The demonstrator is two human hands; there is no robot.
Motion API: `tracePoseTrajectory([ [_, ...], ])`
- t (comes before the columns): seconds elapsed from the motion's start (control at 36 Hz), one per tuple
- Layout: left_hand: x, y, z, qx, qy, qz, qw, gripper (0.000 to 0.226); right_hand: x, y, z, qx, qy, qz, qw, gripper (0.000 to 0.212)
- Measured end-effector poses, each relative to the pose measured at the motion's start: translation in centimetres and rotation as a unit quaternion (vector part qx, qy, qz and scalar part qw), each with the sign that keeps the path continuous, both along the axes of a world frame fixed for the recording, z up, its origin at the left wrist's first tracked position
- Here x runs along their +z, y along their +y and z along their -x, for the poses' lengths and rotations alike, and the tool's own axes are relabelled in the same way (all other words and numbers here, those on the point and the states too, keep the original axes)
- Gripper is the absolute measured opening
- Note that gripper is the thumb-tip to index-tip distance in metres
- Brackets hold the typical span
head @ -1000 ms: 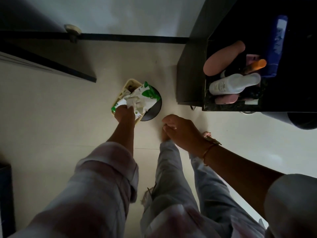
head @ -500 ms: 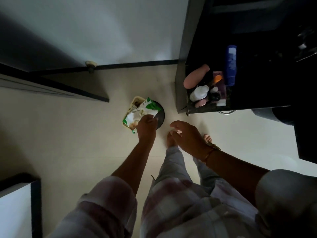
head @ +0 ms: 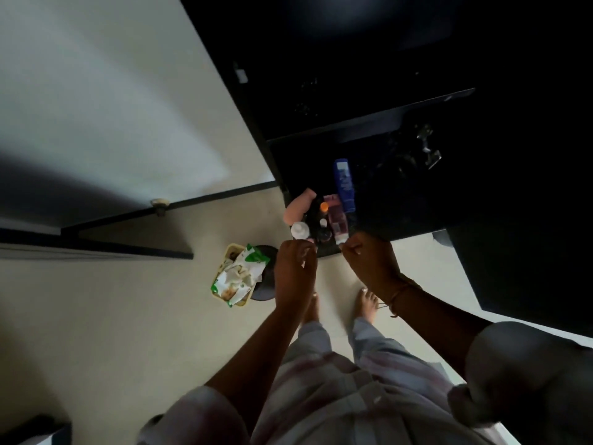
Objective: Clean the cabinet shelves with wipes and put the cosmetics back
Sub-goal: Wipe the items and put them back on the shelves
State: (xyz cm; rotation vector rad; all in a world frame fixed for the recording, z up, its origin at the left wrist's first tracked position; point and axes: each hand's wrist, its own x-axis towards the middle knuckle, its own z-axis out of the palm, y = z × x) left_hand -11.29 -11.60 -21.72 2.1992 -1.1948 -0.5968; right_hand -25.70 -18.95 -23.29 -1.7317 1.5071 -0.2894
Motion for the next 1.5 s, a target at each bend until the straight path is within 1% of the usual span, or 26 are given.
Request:
tracePoseTrajectory([
  [0.06,0.2,-1.2,0.2,-0.005,-0.012,0.016,1.0,0.004,-0.1,-1.4,0.2,-0.002,-0.004,0.012,1.0,0.012],
  [0.14,1.1,-3.3,0.5,-0.031,0.004,0.048,0.998,0.009,-1.4,-3.0,0.5,0.034,0.031,0.002,0.999,0.013],
  [0.22,2.3,-5.0,1.5,-0.076,-0.008,0.092,0.993,0.021,-3.0,-4.3,1.0,0.009,0.044,-0.035,0.998,0.013],
  [0.28,2.4,-5.7,2.2,-0.083,-0.025,0.092,0.992,0.022,-3.3,-5.3,1.2,0.002,0.062,-0.029,0.998,0.015],
  [0.33,1.9,-6.0,2.6,-0.066,-0.042,0.076,0.994,0.023,-3.7,-6.3,1.0,-0.007,0.068,-0.033,0.997,0.018],
  [0.39,1.4,-5.6,2.7,-0.018,-0.059,0.069,0.996,0.032,-4.4,-7.2,0.8,-0.014,0.078,-0.037,0.996,0.024],
  [0.44,0.9,-4.9,2.4,0.063,-0.123,0.055,0.989,0.045,-4.9,-7.9,0.6,-0.022,0.078,-0.044,0.996,0.026],
  [0.5,0.6,-4.0,1.9,0.121,-0.162,0.026,0.979,0.062,-4.9,-8.2,0.4,-0.023,0.07,-0.045,0.996,0.021],
  [0.56,-0.1,-3.4,1.3,0.131,-0.154,-0.009,0.979,0.074,-5.1,-8.4,0.3,-0.025,0.066,-0.033,0.997,0.017],
  [0.61,-0.7,-3.0,0.8,0.098,-0.127,-0.025,0.987,0.078,-5.5,-8.5,0.1,-0.028,0.068,-0.022,0.997,0.024],
  [0.67,-1.1,-3.0,0.4,0.053,-0.099,-0.018,0.994,0.074,-5.7,-8.8,-0.1,-0.026,0.071,-0.02,0.997,0.031],
  [0.72,-1.2,-3.2,0.1,0.022,-0.073,-0.017,0.997,0.065,-6.0,-9.3,-0.3,-0.024,0.068,-0.021,0.997,0.036],
  [0.83,-1.3,-3.7,-0.3,0.01,-0.083,-0.027,0.996,0.044,-6.4,-10.7,-1.1,-0.032,0.066,-0.041,0.996,0.046],
  [0.89,-1.3,-3.9,-0.5,0.008,-0.08,-0.028,0.996,0.039,-6.9,-11.3,-1.4,-0.044,0.054,-0.069,0.995,0.047],
  [1.0,-1.4,-3.9,-0.8,-0.003,-0.08,-0.026,0.996,0.036,-7.5,-11.9,-1.9,-0.052,0.05,-0.116,0.991,0.042],
  [1.14,-1.4,-3.9,-1.1,-0.013,-0.085,-0.019,0.996,0.035,-7.8,-12.1,-2.4,-0.078,0.033,-0.143,0.986,0.041],
  [1.25,-1.1,-3.8,-1.1,0.003,-0.069,-0.014,0.998,0.034,-7.3,-11.8,-1.7,-0.098,0.026,-0.157,0.982,0.05],
  [1.36,-0.8,-3.7,-1.3,0.015,-0.062,-0.004,0.998,0.032,-6.9,-11.5,0.2,-0.09,0.054,-0.146,0.984,0.072],
  [1.39,-0.7,-3.7,-1.4,0.018,-0.063,0.002,0.998,0.032,-6.7,-11.3,0.8,-0.096,0.063,-0.136,0.984,0.071],
  [1.44,-0.4,-3.6,-1.6,0.023,-0.066,0.017,0.997,0.033,-6.2,-10.9,2.3,-0.115,0.084,-0.118,0.983,0.058],
  [1.5,0.1,-3.5,-1.6,0.023,-0.071,0.037,0.997,0.032,-6.1,-10.4,4.2,-0.139,0.103,-0.101,0.98,0.05],
])
